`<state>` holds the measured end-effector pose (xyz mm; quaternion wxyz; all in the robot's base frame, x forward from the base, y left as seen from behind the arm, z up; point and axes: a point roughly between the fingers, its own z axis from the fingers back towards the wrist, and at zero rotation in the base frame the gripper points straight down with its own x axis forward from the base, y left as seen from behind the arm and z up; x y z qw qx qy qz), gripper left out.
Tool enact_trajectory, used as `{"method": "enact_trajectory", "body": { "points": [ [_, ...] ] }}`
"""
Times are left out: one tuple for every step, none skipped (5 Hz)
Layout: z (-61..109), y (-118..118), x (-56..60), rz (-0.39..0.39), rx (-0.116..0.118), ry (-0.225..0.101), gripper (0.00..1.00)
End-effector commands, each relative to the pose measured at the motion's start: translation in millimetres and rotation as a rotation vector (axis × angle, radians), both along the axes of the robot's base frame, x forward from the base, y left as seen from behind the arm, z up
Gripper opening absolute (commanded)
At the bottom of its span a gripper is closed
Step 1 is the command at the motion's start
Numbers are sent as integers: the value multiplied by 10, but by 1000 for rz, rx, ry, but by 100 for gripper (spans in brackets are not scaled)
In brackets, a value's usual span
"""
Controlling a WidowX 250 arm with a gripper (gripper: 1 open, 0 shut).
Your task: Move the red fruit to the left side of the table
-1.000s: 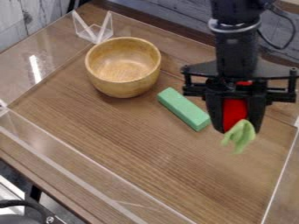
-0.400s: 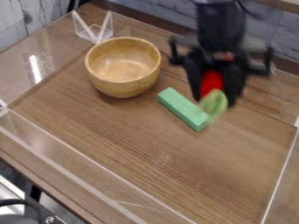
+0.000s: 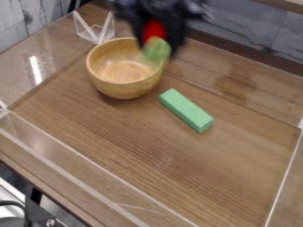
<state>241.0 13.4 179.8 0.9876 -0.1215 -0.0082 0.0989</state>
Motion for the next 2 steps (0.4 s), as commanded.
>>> {"method": "enact_trajectory", "body": {
  "points": [
    [153,489,-21,58,31,-33,0],
    [37,871,-139,164,57,-7,0]
  ]
}}
